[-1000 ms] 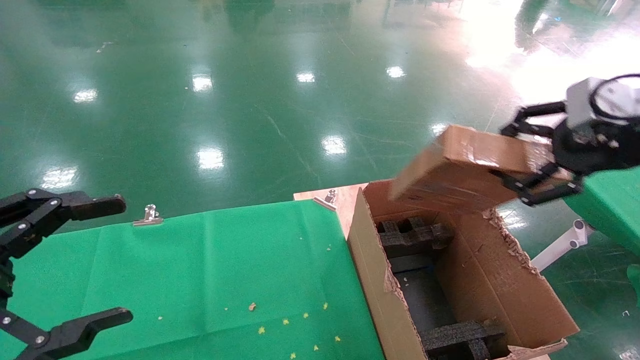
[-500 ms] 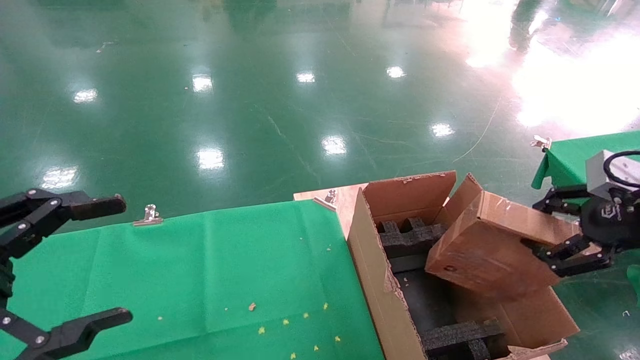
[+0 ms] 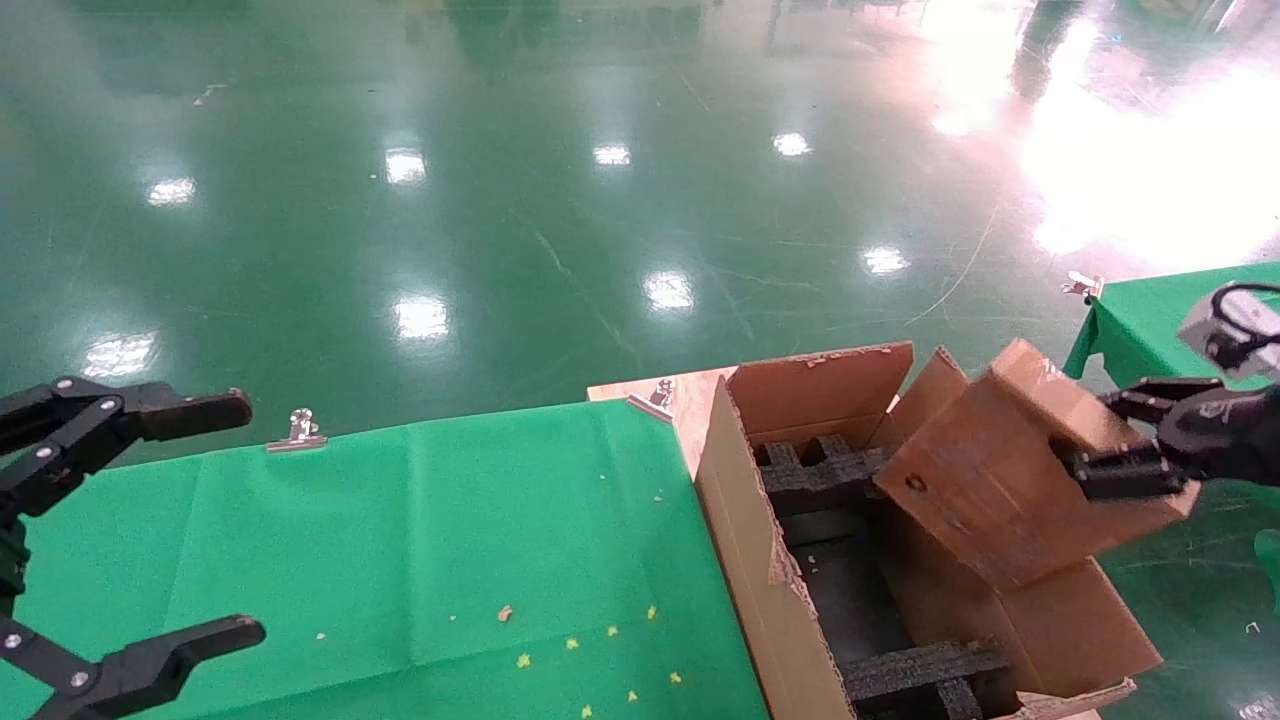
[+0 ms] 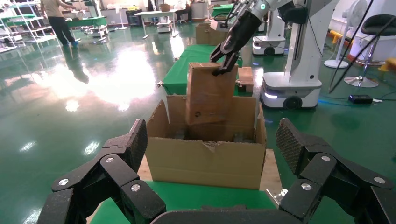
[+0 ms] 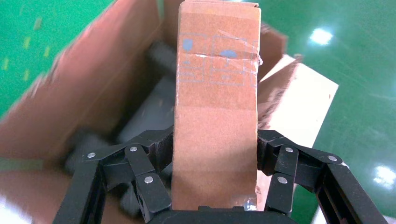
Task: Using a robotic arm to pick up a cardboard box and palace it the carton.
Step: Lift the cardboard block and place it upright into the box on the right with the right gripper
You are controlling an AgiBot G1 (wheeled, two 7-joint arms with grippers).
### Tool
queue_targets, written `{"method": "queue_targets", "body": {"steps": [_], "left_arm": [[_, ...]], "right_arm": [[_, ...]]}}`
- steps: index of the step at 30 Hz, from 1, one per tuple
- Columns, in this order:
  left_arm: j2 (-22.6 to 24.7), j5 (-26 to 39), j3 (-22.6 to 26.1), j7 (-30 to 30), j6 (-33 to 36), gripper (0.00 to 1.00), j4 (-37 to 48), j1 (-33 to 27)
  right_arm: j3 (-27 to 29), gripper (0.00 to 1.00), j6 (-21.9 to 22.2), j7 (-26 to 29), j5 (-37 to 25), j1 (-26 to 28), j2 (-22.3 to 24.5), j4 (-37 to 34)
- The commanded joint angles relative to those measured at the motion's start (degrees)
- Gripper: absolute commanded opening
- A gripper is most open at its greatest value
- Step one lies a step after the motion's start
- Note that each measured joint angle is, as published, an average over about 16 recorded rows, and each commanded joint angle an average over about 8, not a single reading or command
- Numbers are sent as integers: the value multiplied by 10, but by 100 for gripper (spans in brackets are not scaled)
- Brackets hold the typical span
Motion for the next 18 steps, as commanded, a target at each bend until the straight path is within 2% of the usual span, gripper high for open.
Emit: {"method": "queue_targets", "body": {"steps": [1, 10, 15, 18], "left_arm": [[0, 0, 0, 0, 0, 100, 0, 0], [0, 0, 0, 0, 0, 100, 0, 0], [0, 0, 0, 0, 0, 100, 0, 0], [0, 0, 0, 0, 0, 100, 0, 0]], "right_arm": [[1, 0, 31, 22, 23, -18, 9, 8], [-15, 0, 164, 90, 122, -90, 73, 128], [-19, 0, 191, 95, 139, -101, 86, 156], [-19, 0, 186, 95, 136, -98, 84, 151]]}}
